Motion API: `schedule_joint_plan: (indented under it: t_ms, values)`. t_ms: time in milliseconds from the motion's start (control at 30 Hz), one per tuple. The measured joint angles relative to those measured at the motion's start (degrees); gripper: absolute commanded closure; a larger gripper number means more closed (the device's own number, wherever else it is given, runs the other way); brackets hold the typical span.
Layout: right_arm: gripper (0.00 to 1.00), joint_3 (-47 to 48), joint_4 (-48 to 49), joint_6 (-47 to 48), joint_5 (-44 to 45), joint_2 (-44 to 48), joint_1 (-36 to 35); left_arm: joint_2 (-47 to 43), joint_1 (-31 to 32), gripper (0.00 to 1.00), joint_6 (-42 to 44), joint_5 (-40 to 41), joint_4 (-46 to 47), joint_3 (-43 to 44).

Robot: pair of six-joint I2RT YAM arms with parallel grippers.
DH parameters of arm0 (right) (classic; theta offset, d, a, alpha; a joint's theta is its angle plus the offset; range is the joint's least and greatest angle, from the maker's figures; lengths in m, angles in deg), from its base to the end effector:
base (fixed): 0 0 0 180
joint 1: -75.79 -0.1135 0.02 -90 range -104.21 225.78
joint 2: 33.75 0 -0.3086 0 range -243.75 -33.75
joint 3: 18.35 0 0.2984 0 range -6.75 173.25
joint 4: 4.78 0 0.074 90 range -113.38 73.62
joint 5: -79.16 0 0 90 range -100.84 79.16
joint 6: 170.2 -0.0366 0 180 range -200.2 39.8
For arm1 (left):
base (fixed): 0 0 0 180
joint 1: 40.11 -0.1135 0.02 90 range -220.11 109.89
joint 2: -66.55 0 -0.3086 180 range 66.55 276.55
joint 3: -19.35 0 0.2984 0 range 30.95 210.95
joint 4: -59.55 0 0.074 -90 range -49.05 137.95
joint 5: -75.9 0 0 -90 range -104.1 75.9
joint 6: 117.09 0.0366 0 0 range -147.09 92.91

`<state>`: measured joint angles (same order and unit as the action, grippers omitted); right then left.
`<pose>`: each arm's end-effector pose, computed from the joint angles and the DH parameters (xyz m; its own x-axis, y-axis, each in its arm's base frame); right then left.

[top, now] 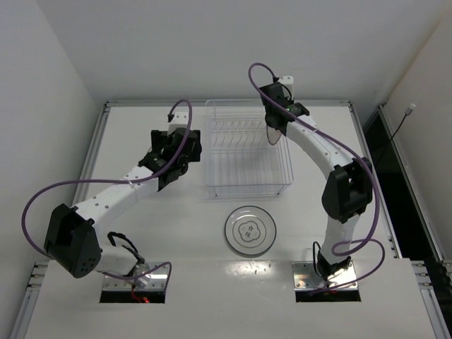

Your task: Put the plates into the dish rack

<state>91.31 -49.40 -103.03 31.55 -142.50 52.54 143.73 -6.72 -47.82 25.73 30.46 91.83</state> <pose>0.4605 0.1710 0.3406 -0.5245 0.0865 -0.8470 0.3903 0.9086 -0.1489 0.2916 -0.1641 0.3332 -0.4266 -0.0444 -0.9034 -0.1848 0.9820 0.0390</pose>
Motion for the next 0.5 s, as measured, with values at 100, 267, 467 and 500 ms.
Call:
schedule_joint_plan:
  t_ms: [100,267,467,500]
  values:
    - [0.87,-0.11,0.02,0.87,-1.68,0.0,0.0,2.29,-0.7,0.0,-1.44,1.27,-1.55,1.46]
    - [0.91,-0.22,-0.2,3.48,-2.89,0.0,-0.59,8.15,-4.76,0.0,-5.38,1.68,-5.75,5.86]
    - [0.84,-2.16,-0.52,4.92,-2.93,0.57,-1.29,12.96,-11.04,0.0,-10.08,-1.01,-10.08,8.15]
    - [0.81,-3.02,-0.66,4.94,-2.95,0.98,-1.29,13.42,-12.28,0.0,-10.6,-1.31,-10.49,8.24]
